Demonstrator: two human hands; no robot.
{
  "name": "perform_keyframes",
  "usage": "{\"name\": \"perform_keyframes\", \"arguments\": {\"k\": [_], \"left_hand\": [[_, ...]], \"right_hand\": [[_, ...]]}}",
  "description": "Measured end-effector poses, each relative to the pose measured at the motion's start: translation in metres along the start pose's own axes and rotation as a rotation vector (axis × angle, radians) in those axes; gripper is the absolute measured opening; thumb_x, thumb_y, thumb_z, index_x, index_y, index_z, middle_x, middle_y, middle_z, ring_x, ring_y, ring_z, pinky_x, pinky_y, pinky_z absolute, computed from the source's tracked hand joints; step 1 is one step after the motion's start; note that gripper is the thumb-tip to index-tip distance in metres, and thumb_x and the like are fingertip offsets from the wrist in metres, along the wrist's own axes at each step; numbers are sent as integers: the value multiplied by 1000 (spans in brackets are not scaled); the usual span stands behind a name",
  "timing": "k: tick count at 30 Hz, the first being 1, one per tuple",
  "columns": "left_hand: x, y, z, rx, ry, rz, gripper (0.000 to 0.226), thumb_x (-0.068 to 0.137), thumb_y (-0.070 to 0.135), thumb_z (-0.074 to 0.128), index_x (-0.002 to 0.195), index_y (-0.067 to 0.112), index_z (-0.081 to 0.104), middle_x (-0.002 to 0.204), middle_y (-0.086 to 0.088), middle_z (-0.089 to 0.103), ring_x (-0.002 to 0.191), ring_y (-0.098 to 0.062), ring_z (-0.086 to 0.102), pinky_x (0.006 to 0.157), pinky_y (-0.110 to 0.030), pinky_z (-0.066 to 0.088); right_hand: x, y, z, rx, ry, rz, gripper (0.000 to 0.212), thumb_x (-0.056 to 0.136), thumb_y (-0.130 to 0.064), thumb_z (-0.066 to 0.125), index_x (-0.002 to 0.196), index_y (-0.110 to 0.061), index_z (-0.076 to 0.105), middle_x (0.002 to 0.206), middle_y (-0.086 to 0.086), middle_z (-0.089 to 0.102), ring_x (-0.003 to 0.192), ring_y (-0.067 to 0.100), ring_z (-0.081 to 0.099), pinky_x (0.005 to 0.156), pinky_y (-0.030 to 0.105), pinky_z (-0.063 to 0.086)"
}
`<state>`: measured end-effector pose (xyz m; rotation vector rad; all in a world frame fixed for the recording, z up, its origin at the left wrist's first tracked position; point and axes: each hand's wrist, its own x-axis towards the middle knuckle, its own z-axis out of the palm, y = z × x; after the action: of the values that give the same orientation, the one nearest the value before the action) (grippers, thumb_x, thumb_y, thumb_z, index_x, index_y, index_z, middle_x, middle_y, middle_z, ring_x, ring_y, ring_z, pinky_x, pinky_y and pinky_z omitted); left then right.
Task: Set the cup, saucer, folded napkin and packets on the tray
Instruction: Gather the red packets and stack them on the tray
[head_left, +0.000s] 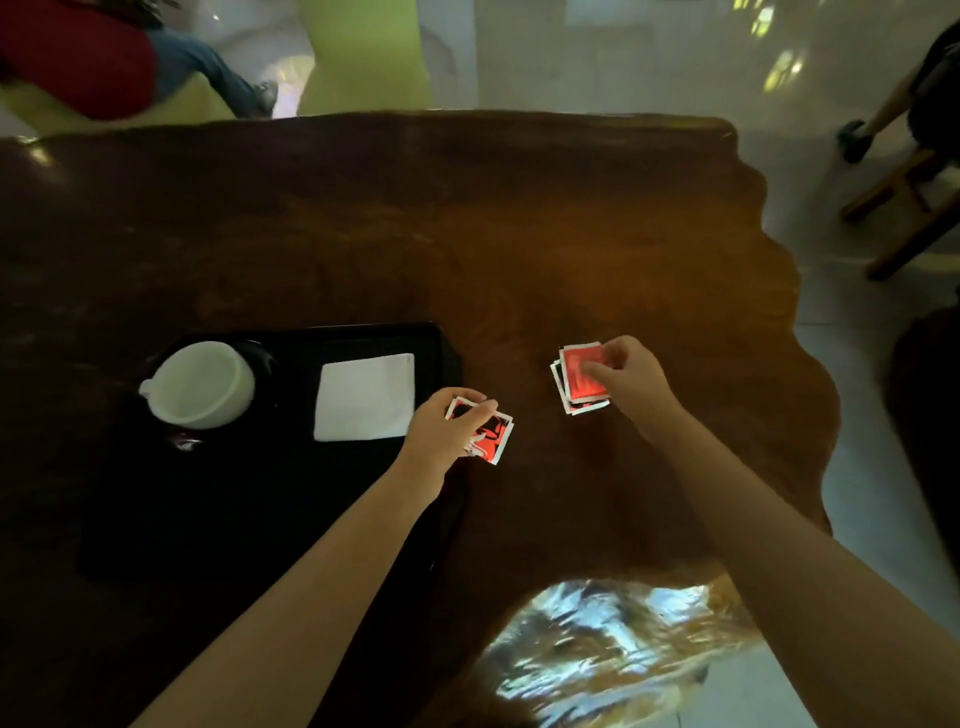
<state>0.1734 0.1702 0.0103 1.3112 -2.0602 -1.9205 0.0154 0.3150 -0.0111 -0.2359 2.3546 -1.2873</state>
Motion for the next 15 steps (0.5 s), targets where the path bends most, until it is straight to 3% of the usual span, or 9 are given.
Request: {"name": "perform_keyframes", "arguments": {"k": [3, 6, 10, 15], "left_hand": [[-6, 1, -23, -53, 106, -30, 21, 86, 22, 63, 106, 21, 57, 99, 2, 54, 85, -13, 58, 65, -22, 53], [-15, 2, -45, -101, 151, -48, 27, 88, 19, 60, 115, 20, 54, 108, -1, 50, 89, -14, 56, 76, -32, 56], [-28, -2, -74, -108, 137, 7, 16, 92, 18, 53, 108, 21, 56, 107, -4, 55, 94, -16, 60, 78, -32, 56], [-37, -20, -97, -62, 101, 52, 11, 92, 15, 51, 91, 22, 60, 103, -7, 63, 95, -22, 64, 86, -41, 55]], "right_hand": [[-25, -27, 2, 242, -120, 59, 20, 88, -15, 60, 106, -11, 51, 98, 0, 57, 94, 20, 61, 82, 36, 53], [-50, -51, 15, 381, -209, 99, 23, 89, -17, 59, 110, -17, 51, 105, 0, 57, 92, 16, 63, 77, 30, 55], [-80, -76, 45, 485, -290, 90, 16, 90, -11, 56, 100, -22, 54, 103, 1, 61, 89, 14, 64, 80, 30, 54], [-114, -90, 99, 249, -314, -8, 28, 90, -9, 56, 117, -12, 53, 113, 8, 62, 99, 20, 63, 85, 27, 51]]}}
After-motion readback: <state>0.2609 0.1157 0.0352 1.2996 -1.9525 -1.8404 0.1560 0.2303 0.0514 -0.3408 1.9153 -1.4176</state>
